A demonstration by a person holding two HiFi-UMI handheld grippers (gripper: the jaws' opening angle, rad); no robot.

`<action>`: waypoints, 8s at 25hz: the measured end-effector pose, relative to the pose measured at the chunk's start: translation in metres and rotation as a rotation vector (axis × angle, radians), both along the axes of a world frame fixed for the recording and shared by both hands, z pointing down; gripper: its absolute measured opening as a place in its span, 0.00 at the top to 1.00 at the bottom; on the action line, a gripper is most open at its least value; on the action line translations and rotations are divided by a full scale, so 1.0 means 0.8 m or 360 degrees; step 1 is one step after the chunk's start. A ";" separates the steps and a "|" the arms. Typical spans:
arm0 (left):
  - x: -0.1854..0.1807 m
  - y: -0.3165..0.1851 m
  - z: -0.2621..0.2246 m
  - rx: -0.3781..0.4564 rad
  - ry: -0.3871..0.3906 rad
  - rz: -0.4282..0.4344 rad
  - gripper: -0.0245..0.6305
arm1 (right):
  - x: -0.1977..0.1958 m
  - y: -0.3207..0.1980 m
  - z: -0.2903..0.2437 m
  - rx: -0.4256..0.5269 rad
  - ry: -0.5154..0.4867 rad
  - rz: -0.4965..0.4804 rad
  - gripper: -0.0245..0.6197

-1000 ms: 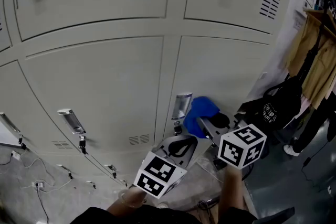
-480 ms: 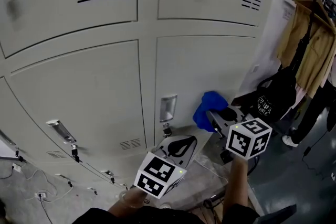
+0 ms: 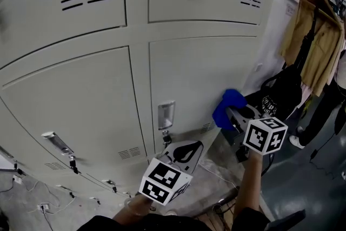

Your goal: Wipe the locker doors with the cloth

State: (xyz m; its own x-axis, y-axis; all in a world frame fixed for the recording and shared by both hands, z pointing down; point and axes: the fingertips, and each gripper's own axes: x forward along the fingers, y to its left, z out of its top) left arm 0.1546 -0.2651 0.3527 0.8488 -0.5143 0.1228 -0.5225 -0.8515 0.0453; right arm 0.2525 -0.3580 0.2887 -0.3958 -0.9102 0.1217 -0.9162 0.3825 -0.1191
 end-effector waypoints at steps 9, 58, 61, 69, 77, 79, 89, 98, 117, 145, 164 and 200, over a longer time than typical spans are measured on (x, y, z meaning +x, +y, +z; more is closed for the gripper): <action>0.003 -0.009 0.001 -0.0018 0.0020 -0.0009 0.95 | 0.048 -0.012 0.001 -0.0016 0.0026 0.0166 0.83; -0.029 0.010 0.044 -0.0099 -0.0021 -0.0075 0.95 | -0.117 0.031 0.082 -0.0034 0.0114 -0.0210 0.83; -0.020 0.009 0.042 -0.0095 -0.0020 -0.0052 0.95 | -0.097 0.026 0.082 -0.0044 0.0083 -0.0163 0.83; -0.007 0.009 0.045 -0.0106 -0.0035 -0.0020 0.95 | -0.031 0.008 0.082 -0.0050 0.0099 0.0041 0.83; 0.000 0.009 0.046 -0.0108 -0.0039 -0.0004 0.95 | 0.041 -0.009 0.089 -0.0085 0.0101 0.0288 0.83; 0.001 0.009 0.047 -0.0111 -0.0043 -0.0001 0.95 | 0.052 -0.012 0.091 -0.0095 0.0089 0.0327 0.83; 0.002 0.008 0.044 -0.0107 -0.0036 -0.0008 0.95 | 0.068 -0.015 0.094 -0.0099 0.0067 0.0391 0.83; -0.008 0.013 0.048 -0.0120 -0.0028 -0.0037 0.95 | 0.033 0.011 0.097 -0.0078 0.0081 0.0337 0.83; -0.111 0.022 0.063 -0.0107 -0.0025 -0.0366 0.95 | -0.197 0.074 0.151 -0.0134 0.0102 -0.0339 0.83; -0.128 0.018 0.089 -0.0182 -0.0074 -0.0424 0.95 | -0.218 0.057 0.162 -0.0098 0.0069 -0.0372 0.83; -0.072 -0.001 0.095 -0.0198 -0.0083 -0.0271 0.95 | -0.147 0.037 0.170 -0.0113 0.0098 -0.0218 0.83; 0.013 -0.011 0.071 -0.0120 -0.0055 -0.0044 0.95 | 0.050 -0.013 0.184 -0.0171 0.0040 0.0451 0.83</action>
